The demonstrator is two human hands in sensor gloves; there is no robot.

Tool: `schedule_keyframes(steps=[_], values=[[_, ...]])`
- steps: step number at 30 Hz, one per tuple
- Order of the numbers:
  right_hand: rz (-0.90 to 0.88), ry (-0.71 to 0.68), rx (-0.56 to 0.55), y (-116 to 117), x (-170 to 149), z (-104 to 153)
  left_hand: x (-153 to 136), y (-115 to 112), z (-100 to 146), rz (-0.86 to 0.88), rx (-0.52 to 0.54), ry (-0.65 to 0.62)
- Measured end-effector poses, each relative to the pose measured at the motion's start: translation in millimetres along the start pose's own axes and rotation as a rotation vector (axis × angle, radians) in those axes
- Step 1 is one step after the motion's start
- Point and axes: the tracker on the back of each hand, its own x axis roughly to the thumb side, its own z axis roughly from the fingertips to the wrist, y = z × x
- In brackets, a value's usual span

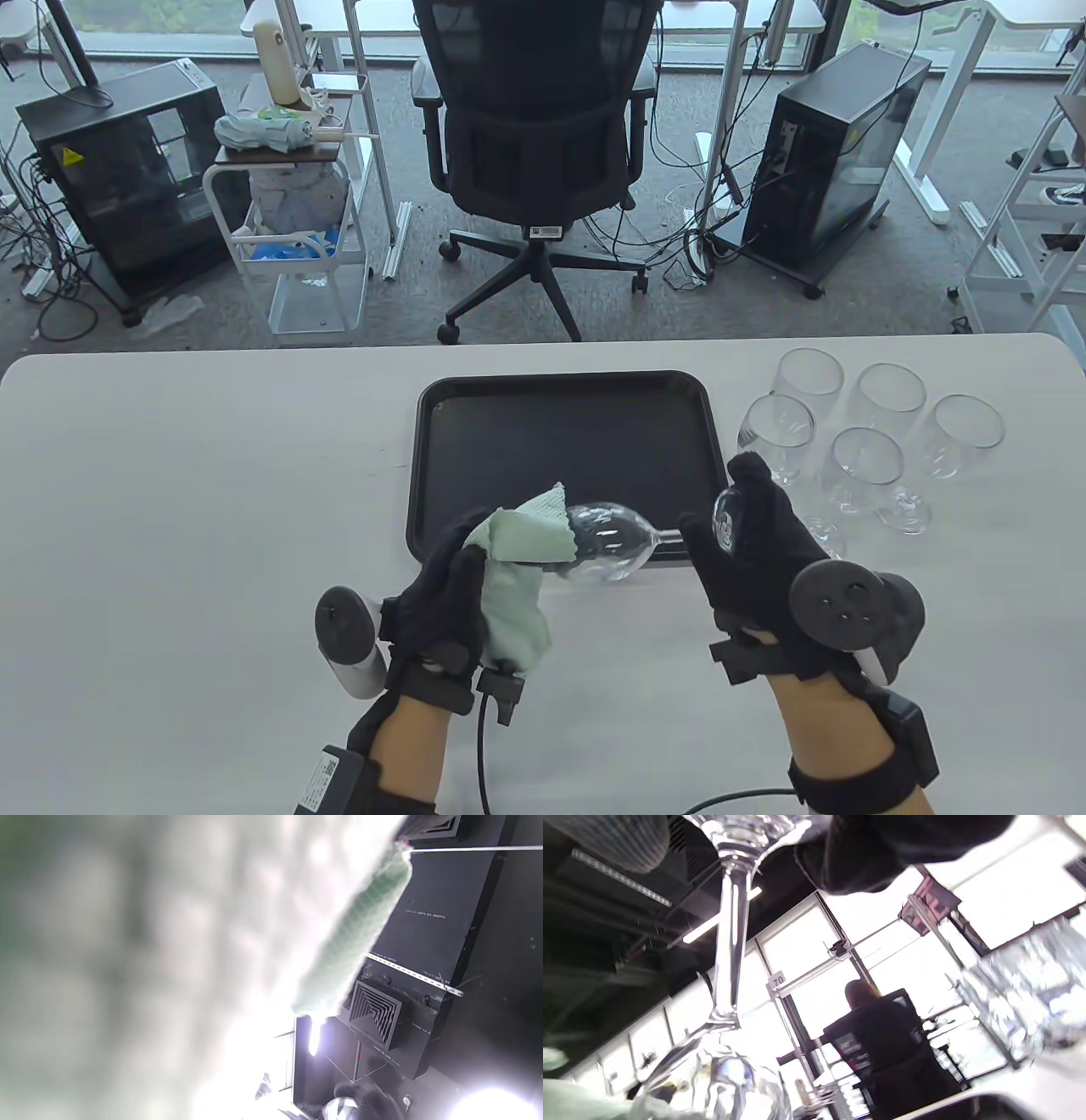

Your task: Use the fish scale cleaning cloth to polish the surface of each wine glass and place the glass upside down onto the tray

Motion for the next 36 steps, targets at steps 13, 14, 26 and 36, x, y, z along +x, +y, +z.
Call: schedule_keyframes(steps=[13, 14, 26, 36], values=[[0.539, 0.139, 0.164, 135.7, 13.6, -126.1, 3.4, 2.8, -2.0, 0.012, -0.016, -0.011], [0.544, 0.152, 0.172, 142.4, 9.7, -129.3, 2.8, 3.7, -2.3, 0.014, -0.023, -0.008], [0.561, 0.271, 0.303, 176.0, -8.0, -158.2, 6.2, 13.1, -3.7, 0.036, 0.006, -0.017], [0.359, 0.148, 0.235, 151.3, 2.5, -127.0, 8.0, 7.9, -2.0, 0.04, -0.009, -0.021]])
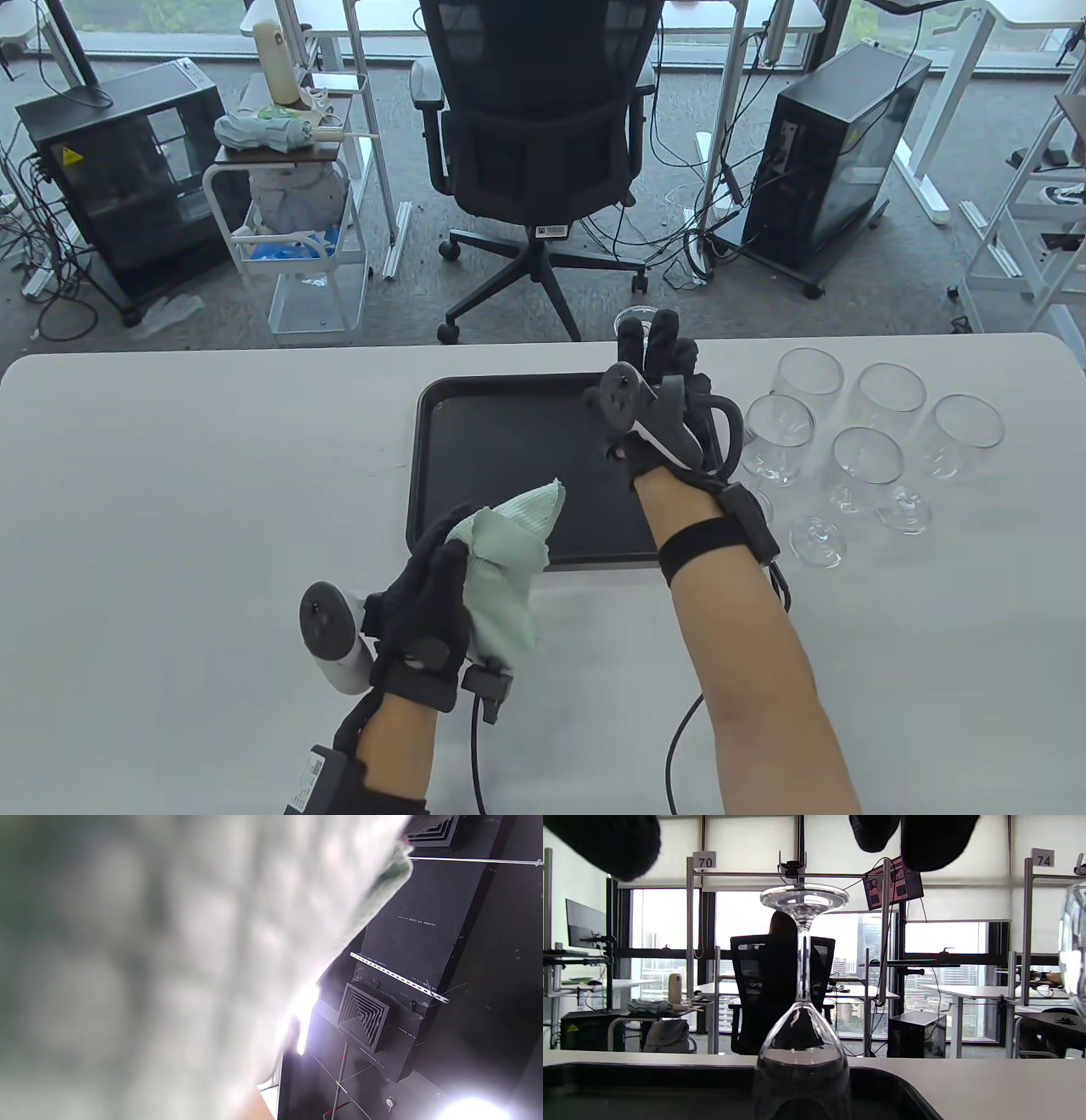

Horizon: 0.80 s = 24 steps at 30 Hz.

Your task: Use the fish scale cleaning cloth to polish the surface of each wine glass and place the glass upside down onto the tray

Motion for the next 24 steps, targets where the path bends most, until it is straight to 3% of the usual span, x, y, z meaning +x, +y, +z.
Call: schedule_keyframes(steps=[5, 8, 13, 16, 21, 24], values=[[-0.421, -0.111, 0.034, -18.4, -26.4, 62.9, 1.7, -1.8, -0.3, 0.014, -0.006, -0.008], [-0.476, -0.1, 0.096, -12.1, -56.0, 100.9, 1.3, -1.8, -0.5, 0.022, -0.007, -0.008], [-0.507, 0.07, 0.255, 13.6, -131.3, 156.8, 2.1, -3.7, 0.4, 0.032, 0.002, -0.01], [-0.466, 0.279, 0.331, 24.0, -187.8, 188.7, 2.4, -4.4, 0.6, 0.037, 0.0, -0.012], [-0.474, 0.558, 0.307, 37.2, -251.2, 197.0, 2.7, -4.6, 0.9, 0.038, 0.002, -0.014], [-0.524, 0.651, 0.277, 50.4, -264.5, 185.0, 2.4, -5.2, 1.2, 0.039, 0.002, -0.011]])
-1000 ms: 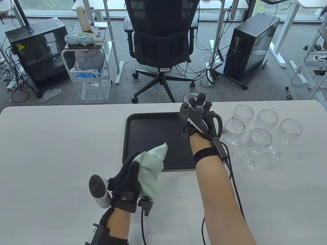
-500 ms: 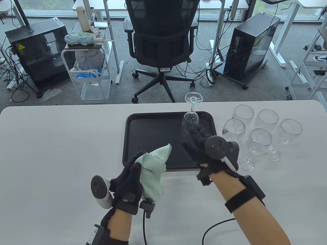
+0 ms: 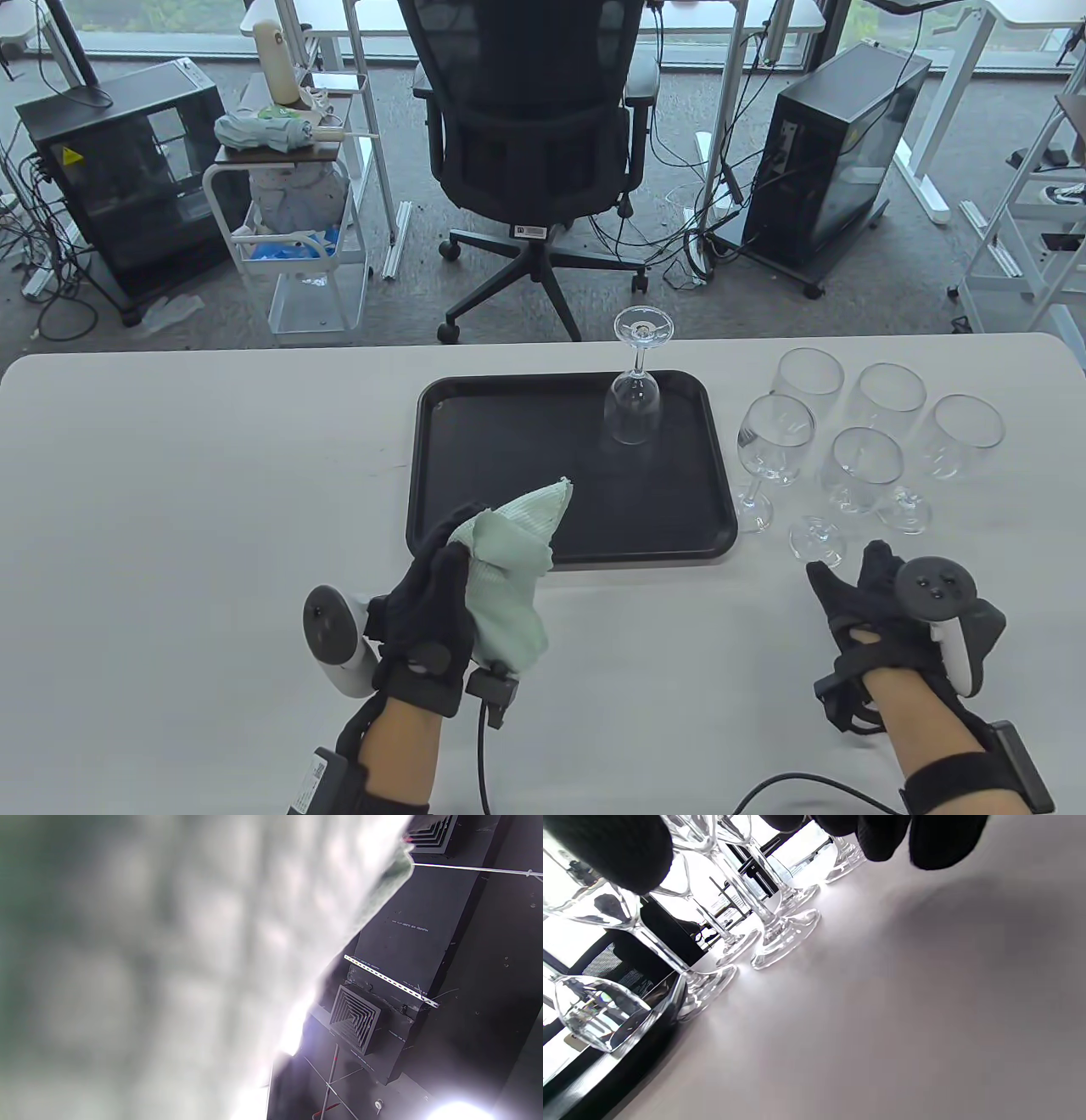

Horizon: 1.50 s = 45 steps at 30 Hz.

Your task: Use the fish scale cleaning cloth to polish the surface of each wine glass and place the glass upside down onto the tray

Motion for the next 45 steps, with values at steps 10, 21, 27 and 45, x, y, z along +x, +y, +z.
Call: schedule_keyframes(steps=[10, 21, 27, 45], values=[[-0.214, 0.165, -0.128, 27.4, 21.4, -41.1, 6.2, -5.8, 0.4, -0.013, -0.016, -0.026], [-0.372, 0.08, -0.142, 10.7, 5.7, -31.0, 6.2, -3.5, 0.1, -0.016, -0.005, -0.019], [-0.061, -0.488, -0.342, -21.2, 31.1, 15.1, 4.9, -5.5, 0.5, -0.018, -0.007, -0.011], [0.517, -1.083, -0.484, 67.4, 185.4, 177.5, 4.5, -25.9, 0.6, -0.147, -0.117, -0.043]])
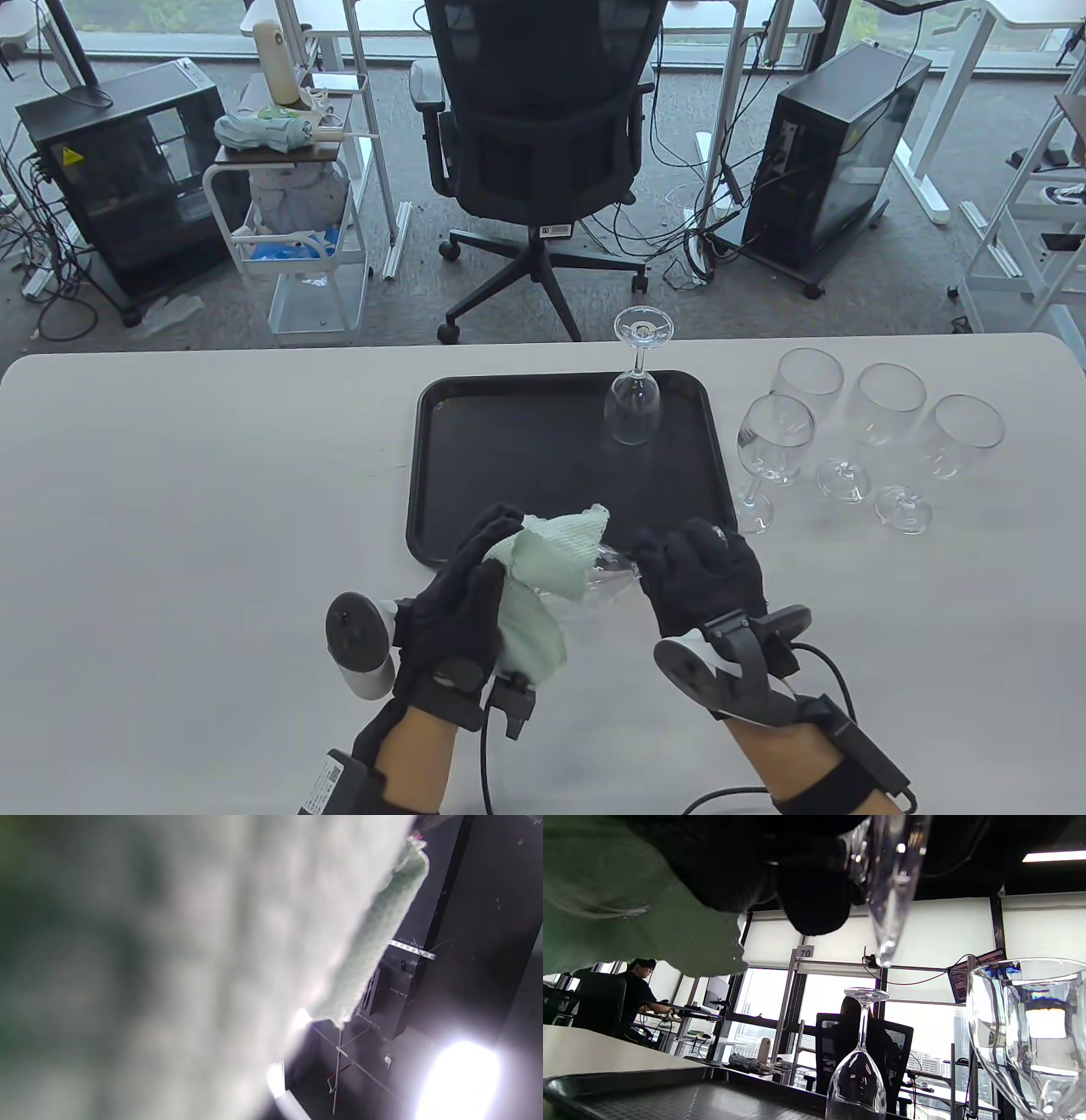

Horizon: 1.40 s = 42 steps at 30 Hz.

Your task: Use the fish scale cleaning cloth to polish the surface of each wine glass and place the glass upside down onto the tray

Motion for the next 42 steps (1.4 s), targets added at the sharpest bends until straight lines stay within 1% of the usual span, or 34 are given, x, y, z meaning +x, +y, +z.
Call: schedule_keyframes(steps=[1, 2, 3, 4, 6, 8, 9, 10, 11, 13, 15, 16, 17, 19, 20, 21, 22, 23, 24, 25, 27, 28, 29, 30, 31, 32, 33, 34, 36, 37, 38, 39, 41, 42], values=[[-0.027, -0.016, -0.017, -2.8, 7.0, -2.8, -2.2, -2.9, 0.1, -0.002, -0.024, 0.014], [-0.02, -0.017, -0.027, -5.9, 13.5, -4.6, -3.5, -3.4, 0.8, -0.013, -0.024, 0.022], [-0.005, -0.007, -0.042, -9.4, 17.2, -3.9, -5.0, -0.9, 1.8, -0.027, 0.011, 0.025], [-0.031, -0.042, -0.06, -10.6, 18.6, -3.2, -5.6, 1.7, 2.0, -0.026, 0.034, 0.02], [-0.066, -0.051, -0.105, -10.0, 19.8, -0.2, -2.8, 4.6, 1.6, -0.067, 0.029, 0.018], [-0.185, -0.07, -0.153, -8.8, 11.8, 4.8, -0.4, 7.0, 4.3, -0.121, 0.111, -0.003], [-0.295, -0.045, -0.166, -8.2, 1.5, 8.2, 0.5, 9.0, 4.2, -0.12, 0.14, -0.001], [-0.387, -0.043, -0.162, -7.6, -6.2, 9.6, 1.3, 10.2, 4.1, -0.109, 0.133, 0.004], [-0.528, -0.029, -0.171, -4.8, -20.7, 11.5, 1.8, 13.4, 4.2, -0.101, 0.136, 0.01], [-0.697, 0.047, -0.206, 4.9, -46.6, 16.5, 0.7, 17.0, 3.6, -0.028, 0.142, 0.025], [-0.893, 0.069, -0.12, 17.9, -61.2, 17.4, -1.1, 15.7, 2.2, 0.05, 0.083, 0.032], [-1.036, 0.031, -0.083, 25.7, -64.7, 16.7, -1.0, 12.2, 2.4, 0.068, 0.071, 0.041], [-1.093, 0.021, -0.06, 28.8, -64.6, 15.5, -1.1, 9.9, 2.6, 0.055, 0.073, 0.046], [-1.214, 0.155, -0.068, 37.9, -66.9, 15.3, -1.0, 7.2, 2.9, 0.027, 0.07, 0.04], [-1.299, 0.176, -0.017, 41.9, -66.5, 14.4, -1.1, 5.2, 3.1, 0.014, 0.049, 0.018], [-1.318, 0.249, 0.028, 44.6, -66.8, 14.8, -1.4, 3.8, 4.1, -0.005, 0.048, -0.001], [-1.333, 0.342, 0.118, 48.2, -67.5, 16.2, -1.7, 2.1, 3.8, -0.041, 0.047, -0.031], [-1.371, 0.387, 0.221, 49.5, -67.5, 18.4, -3.0, 1.6, 3.7, -0.101, 0.05, -0.04], [-1.372, 0.362, 0.23, 47.9, -68.2, 19.1, -5.8, 2.6, 3.5, -0.122, 0.05, -0.021], [-1.278, 0.294, 0.186, 45.0, -68.4, 17.4, -9.6, 3.5, 3.3, -0.07, 0.024, -0.006], [-1.054, 0.16, 0.124, 35.7, -65.9, 14.6, -11.7, 6.3, 3.4, -0.03, 0.032, 0.032], [-0.904, 0.049, 0.052, 28.3, -61.6, 14.0, -12.3, 8.8, 3.6, -0.022, 0.047, 0.051], [-0.734, -0.044, -0.052, 22.2, -58.7, 14.6, -13.8, 11.4, 3.3, -0.002, 0.047, 0.071], [-0.654, -0.106, -0.112, 19.1, -58.3, 14.6, -14.5, 12.1, 2.6, 0.03, 0.038, 0.085], [-0.635, -0.152, -0.181, 16.2, -57.3, 15.7, -15.1, 11.8, 2.0, 0.073, 0.014, 0.099], [-0.665, -0.137, -0.202, 16.6, -58.3, 15.2, -14.9, 10.7, 1.7, 0.084, -0.002, 0.094], [-0.764, -0.077, -0.175, 19.7, -59.4, 15.9, -14.4, 9.5, 1.7, 0.068, -0.004, 0.083], [-0.913, 0.006, -0.123, 26.1, -60.8, 16.6, -14.0, 8.0, 2.2, 0.033, -0.002, 0.068], [-1.091, 0.171, -0.023, 36.3, -63.0, 18.1, -11.6, 5.9, 2.2, -0.02, 0.002, 0.008], [-1.178, 0.27, 0.112, 40.9, -63.5, 18.1, -9.9, 6.2, 2.5, -0.061, 0.012, -0.001], [-1.235, 0.229, 0.17, 40.3, -63.4, 18.3, -9.3, 8.6, 2.4, -0.103, 0.026, -0.005], [-1.185, 0.171, 0.142, 38.9, -62.6, 16.8, -9.2, 9.9, 1.7, -0.087, 0.019, -0.008], [-0.948, 0.033, -0.003, 30.0, -57.9, 16.0, -9.9, 12.6, 2.5, -0.058, 0.034, 0.025], [-0.808, -0.085, -0.078, 25.4, -55.3, 16.0, -11.5, 13.8, 2.5, -0.025, 0.049, 0.032]])
